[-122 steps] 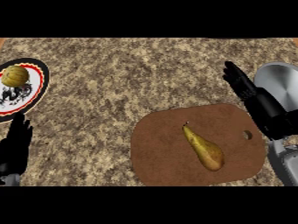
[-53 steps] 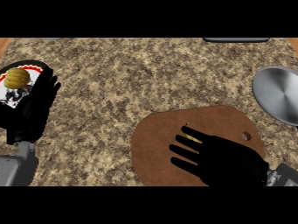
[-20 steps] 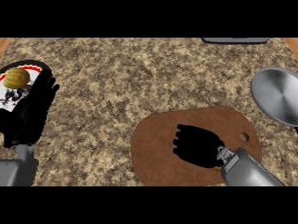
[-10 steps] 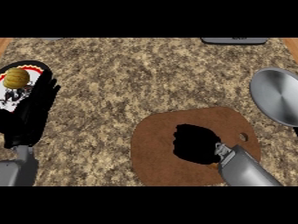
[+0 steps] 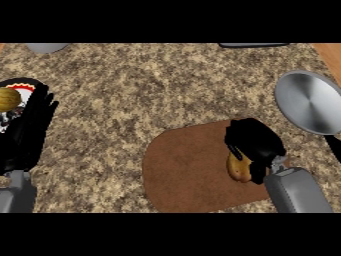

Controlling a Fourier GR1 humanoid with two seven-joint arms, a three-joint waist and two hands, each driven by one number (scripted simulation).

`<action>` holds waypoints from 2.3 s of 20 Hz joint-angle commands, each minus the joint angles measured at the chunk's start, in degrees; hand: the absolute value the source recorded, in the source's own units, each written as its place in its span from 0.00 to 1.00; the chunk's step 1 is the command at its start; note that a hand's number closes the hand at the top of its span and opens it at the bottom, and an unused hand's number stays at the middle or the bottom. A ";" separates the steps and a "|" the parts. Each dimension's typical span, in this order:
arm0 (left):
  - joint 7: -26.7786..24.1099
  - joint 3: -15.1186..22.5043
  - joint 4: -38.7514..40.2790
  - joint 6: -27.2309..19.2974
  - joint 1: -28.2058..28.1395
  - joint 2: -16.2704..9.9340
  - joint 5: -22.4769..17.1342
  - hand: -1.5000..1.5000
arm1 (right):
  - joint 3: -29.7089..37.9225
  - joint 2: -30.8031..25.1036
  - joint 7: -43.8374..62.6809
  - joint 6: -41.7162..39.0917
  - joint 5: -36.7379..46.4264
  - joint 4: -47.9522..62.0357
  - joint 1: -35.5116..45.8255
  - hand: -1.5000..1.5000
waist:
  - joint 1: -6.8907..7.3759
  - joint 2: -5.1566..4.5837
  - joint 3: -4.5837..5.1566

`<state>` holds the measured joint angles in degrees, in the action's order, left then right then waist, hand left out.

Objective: Pick the pear from the cutting board and place it in the pan

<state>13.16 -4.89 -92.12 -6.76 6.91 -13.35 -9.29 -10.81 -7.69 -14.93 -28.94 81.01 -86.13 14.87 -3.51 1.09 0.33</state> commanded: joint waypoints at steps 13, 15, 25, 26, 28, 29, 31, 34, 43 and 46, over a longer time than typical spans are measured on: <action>-2.77 1.16 2.96 1.21 1.62 2.08 0.89 0.50 | 7.55 7.65 29.61 -8.22 4.78 -36.36 6.39 1.00 | 3.13 -0.95 -0.28; 1.19 1.35 0.62 0.70 2.56 1.97 0.80 0.50 | 11.28 7.67 31.09 -8.70 2.54 -31.98 11.47 1.00 | 3.57 -1.04 -0.31; 1.58 1.42 1.39 0.82 4.41 2.35 2.01 0.50 | 33.04 -3.11 23.18 1.08 -9.40 -23.49 11.67 1.00 | 3.40 -1.16 -0.36; -0.97 0.25 -1.67 2.75 -1.39 1.41 0.65 0.50 | 34.75 -4.39 22.67 2.71 -10.11 -18.84 14.21 1.00 | 4.02 -1.16 -0.35; 1.89 3.05 -2.59 1.12 -0.18 2.79 2.75 0.50 | 40.14 -7.01 20.59 5.20 -13.53 -15.51 15.28 1.00 | 3.86 -1.14 -0.39; -0.43 0.91 0.45 1.95 1.51 2.34 1.57 0.50 | 39.66 -8.63 17.33 9.09 -12.91 -10.92 12.75 1.00 | 3.75 -1.26 -0.37; 0.83 2.25 -3.11 1.54 0.96 2.30 2.52 0.50 | 44.35 -12.23 14.19 12.22 -15.65 -3.81 15.22 1.00 | 4.22 -1.32 -0.42; -1.64 -0.18 3.39 3.45 3.06 1.80 0.92 0.50 | 45.63 -15.43 11.37 16.46 -17.18 5.03 17.30 1.00 | 3.92 -1.39 -0.36; 2.56 2.65 -1.05 1.32 3.29 4.16 2.52 0.50 | 46.35 -21.51 -4.83 30.28 -20.51 35.18 20.94 1.00 | 4.62 -1.46 -0.41; 1.43 -0.48 1.95 4.40 5.33 1.11 0.53 0.50 | 45.46 -22.45 -7.00 35.20 -19.70 45.75 25.59 1.00 | 4.97 -1.62 -0.41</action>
<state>14.68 -4.77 -91.50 -3.60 11.02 -11.52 -8.32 35.48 -28.92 -18.53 1.35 61.35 -51.60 36.33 1.18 -0.45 -0.10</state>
